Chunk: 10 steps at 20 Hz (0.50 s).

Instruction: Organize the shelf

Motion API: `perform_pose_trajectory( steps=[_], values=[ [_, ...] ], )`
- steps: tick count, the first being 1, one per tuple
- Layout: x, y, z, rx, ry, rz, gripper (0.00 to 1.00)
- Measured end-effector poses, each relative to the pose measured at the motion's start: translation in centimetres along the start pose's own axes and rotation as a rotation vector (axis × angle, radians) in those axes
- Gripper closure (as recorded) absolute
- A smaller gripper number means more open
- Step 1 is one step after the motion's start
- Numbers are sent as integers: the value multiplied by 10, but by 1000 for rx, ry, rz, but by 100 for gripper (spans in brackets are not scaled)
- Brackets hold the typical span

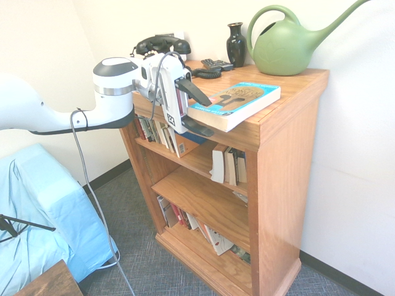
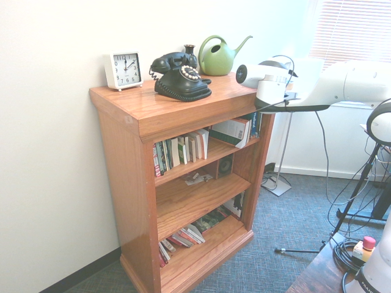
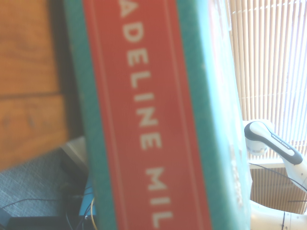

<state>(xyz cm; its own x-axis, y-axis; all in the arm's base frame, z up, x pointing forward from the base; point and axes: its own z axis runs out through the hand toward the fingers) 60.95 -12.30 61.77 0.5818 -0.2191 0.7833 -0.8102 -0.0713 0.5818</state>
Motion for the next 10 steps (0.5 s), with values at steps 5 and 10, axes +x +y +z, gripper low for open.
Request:
perform_pose_trajectory(
  steps=[5, 10],
  values=[
    [2, -2, 5, -6, 1, 0, 0],
    [1, -17, 1, 0, 6, -13, 0]
  ],
)
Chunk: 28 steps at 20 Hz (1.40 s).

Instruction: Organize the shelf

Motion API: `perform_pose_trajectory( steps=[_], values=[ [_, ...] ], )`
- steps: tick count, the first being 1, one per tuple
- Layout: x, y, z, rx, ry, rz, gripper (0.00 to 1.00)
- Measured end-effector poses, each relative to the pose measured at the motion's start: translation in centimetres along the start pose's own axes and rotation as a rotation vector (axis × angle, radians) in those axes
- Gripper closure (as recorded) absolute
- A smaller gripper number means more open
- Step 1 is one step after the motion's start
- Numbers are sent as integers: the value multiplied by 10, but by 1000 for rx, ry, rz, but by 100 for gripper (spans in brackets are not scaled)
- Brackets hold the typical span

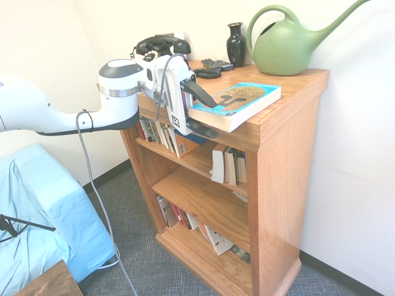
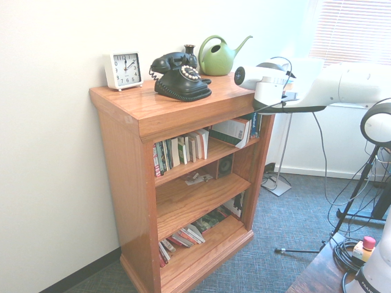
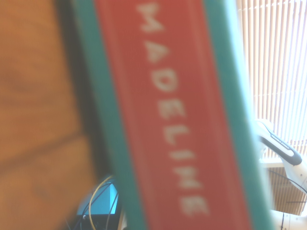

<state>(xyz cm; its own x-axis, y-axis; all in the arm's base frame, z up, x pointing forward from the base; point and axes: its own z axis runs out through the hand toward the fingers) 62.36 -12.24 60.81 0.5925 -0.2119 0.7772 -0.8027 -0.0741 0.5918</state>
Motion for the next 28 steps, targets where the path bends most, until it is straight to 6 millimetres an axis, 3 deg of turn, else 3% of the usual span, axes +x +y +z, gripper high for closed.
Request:
perform_pose_trajectory(
  steps=[4, 11, 12, 28],
  values=[
    [7, -9, 0, 0, 3, 3, 0],
    [18, -2, 6, -12, -1, 6, 0],
    [18, -1, 6, -12, -2, 6, 100],
    [4, -6, 6, -16, -5, -27, 100]
  ],
)
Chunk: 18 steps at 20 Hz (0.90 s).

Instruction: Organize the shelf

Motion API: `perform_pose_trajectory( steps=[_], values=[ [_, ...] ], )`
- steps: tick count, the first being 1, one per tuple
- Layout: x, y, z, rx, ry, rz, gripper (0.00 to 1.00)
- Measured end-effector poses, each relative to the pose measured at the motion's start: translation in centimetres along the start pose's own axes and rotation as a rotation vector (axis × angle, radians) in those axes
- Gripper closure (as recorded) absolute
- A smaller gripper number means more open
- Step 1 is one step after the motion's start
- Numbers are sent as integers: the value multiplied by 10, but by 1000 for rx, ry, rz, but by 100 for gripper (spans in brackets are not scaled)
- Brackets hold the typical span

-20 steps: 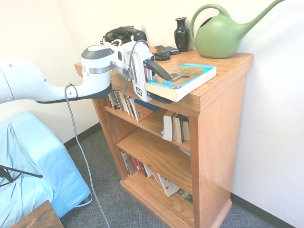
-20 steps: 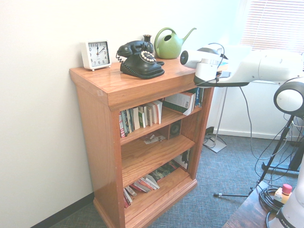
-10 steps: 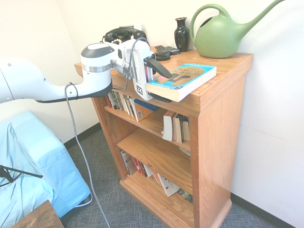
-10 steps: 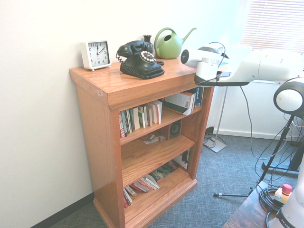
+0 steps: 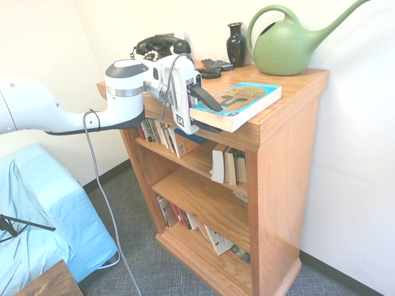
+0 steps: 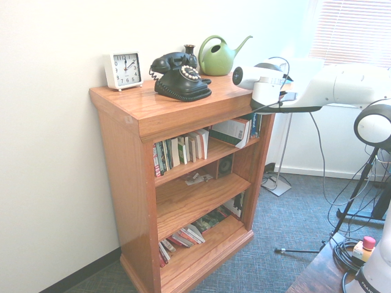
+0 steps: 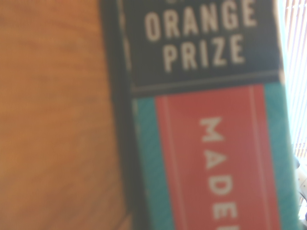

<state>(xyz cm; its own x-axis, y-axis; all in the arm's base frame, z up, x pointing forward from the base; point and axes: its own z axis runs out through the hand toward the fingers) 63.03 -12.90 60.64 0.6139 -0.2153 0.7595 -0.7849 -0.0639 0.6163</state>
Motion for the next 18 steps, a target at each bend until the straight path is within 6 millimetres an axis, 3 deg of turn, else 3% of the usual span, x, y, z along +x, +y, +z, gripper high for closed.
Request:
perform_pose_trajectory(
  steps=[14, 18],
  values=[
    [-5, 0, -10, 13, 15, -6, 100],
    [-2, 21, -21, 72, -19, 38, 100]
  ],
)
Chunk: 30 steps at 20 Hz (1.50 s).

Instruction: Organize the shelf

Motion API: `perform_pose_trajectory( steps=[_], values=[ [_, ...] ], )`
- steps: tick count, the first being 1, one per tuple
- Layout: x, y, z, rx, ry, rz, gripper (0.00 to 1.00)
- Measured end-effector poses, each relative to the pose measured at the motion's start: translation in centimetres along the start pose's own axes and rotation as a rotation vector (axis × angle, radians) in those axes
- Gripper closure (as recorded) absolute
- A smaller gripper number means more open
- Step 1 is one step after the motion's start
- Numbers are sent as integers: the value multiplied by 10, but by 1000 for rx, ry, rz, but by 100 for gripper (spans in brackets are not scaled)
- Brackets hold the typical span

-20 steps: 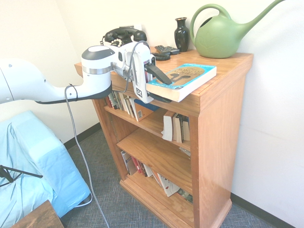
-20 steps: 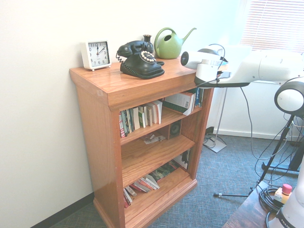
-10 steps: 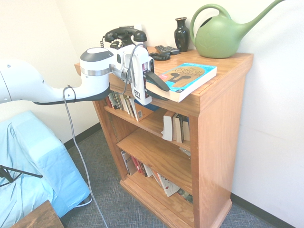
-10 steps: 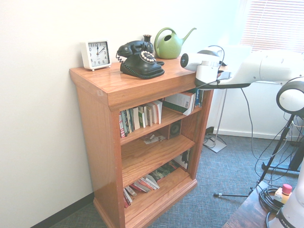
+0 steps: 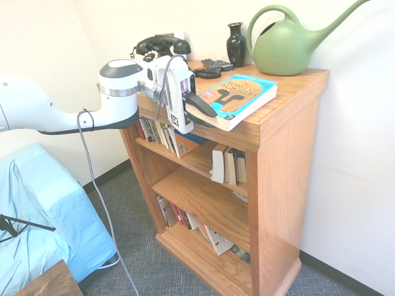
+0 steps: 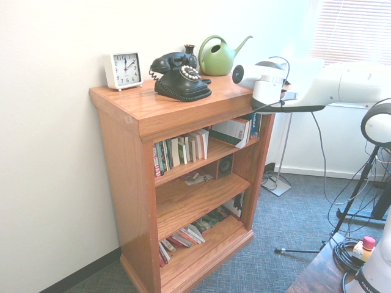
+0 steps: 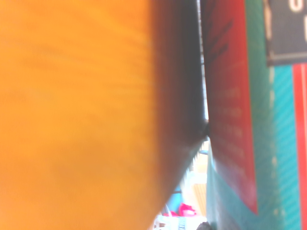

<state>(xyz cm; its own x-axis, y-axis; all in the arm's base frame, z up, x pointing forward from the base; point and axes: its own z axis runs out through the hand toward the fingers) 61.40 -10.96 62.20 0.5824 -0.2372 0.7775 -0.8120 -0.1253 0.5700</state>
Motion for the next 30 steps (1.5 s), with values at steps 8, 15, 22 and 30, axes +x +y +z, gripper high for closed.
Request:
perform_pose_trajectory(
  steps=[8, 15, 22, 30],
  values=[
    [-21, 110, -12, 237, -145, 172, 100],
    [-113, 137, -52, 507, -260, 243, 100],
    [-238, 119, -74, 655, -312, 232, 100],
    [-282, 87, -80, 779, -375, 188, 100]
  ],
)
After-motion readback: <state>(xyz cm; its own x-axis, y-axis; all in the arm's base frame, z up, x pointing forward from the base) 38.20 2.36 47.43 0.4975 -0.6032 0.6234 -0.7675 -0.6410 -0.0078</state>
